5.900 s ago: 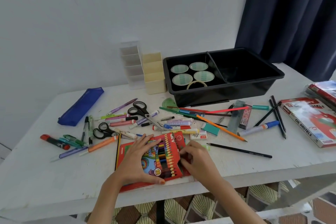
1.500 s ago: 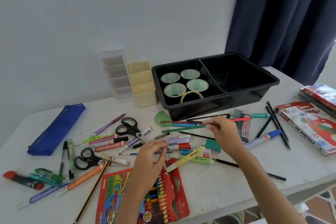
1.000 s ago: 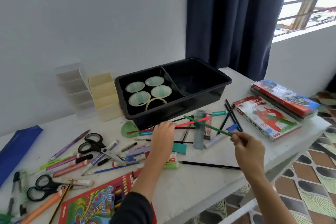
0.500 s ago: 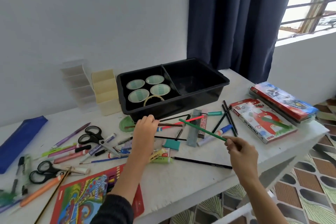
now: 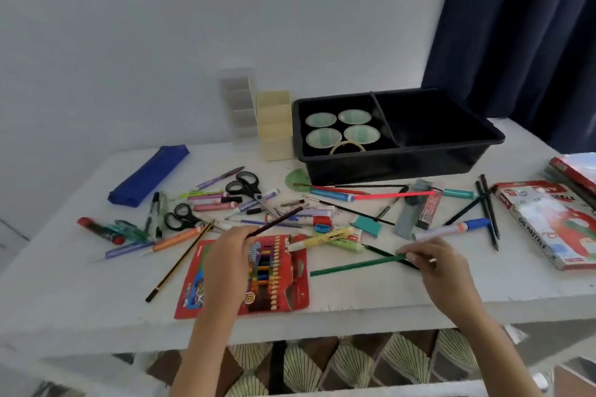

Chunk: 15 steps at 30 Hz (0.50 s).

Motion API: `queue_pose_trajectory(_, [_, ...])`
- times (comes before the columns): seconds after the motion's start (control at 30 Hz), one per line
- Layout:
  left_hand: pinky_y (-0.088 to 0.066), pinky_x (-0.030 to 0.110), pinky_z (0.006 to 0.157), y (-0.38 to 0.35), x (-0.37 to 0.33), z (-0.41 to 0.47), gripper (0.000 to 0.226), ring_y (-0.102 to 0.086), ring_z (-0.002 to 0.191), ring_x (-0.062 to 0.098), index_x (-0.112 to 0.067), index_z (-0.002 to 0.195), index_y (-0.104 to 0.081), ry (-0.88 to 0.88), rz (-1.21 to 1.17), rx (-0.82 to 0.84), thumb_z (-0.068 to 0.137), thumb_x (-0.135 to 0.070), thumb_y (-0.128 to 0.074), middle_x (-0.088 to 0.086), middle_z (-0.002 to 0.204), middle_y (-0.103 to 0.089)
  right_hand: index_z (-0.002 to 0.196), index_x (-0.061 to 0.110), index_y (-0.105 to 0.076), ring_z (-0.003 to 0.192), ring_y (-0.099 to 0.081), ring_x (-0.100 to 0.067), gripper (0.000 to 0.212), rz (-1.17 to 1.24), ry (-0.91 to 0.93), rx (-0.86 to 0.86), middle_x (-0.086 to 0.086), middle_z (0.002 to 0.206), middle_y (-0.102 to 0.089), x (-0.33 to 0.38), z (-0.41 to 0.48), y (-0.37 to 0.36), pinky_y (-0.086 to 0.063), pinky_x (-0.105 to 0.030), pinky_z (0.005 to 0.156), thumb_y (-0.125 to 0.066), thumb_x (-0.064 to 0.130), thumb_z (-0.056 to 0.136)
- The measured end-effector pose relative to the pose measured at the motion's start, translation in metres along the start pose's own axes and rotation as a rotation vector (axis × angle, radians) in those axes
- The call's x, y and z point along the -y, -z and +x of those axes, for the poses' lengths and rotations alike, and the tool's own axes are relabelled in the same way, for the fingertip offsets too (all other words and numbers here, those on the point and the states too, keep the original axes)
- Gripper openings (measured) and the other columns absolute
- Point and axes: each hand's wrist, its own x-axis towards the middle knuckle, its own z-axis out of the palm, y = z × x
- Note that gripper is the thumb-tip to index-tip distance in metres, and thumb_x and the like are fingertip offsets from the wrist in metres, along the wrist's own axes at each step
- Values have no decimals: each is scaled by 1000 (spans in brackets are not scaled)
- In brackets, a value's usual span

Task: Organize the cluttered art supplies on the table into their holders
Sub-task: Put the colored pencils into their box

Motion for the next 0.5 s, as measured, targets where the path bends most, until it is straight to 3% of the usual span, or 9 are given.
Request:
queue_pose_trajectory(0.13, [-41,22,70,10,27,-17,24,-62,93,17,-13,115,-65,122,74,35,94,-14,-53,3,104,-69,88,10,-74,81,-51,-19,19,-20,46,48,-4,84,-57,11,-4,-17,-33,-14,65,-60,-4,85])
queue_pose_trajectory(0.23, [-36,13,62,15,36,-27,27,-63,95,15,-15,120,-62,185,75,53,95,-16,-50,2,107,-68,88,13,-74,81,-51,-18,20,-25,63,67,-1,84,-57,19,-8,-33,-34,-11,66,-60,-2,86])
queue_pose_trajectory(0.37, [-31,7,52,18,43,-33,27,-56,84,6,-18,120,-61,203,68,88,96,-18,-49,-1,104,-68,89,18,-73,85,-52,-19,20,-34,67,94,8,83,-55,28,-17,-57,-35,-20,69,-62,1,85])
queue_pose_trajectory(0.5, [-30,7,52,17,48,-37,26,-50,80,2,-21,118,-62,185,64,103,95,-19,-50,-5,102,-67,91,14,-74,83,-48,-14,13,-79,140,59,9,79,-56,45,-34,-85,-32,-10,67,-69,8,82])
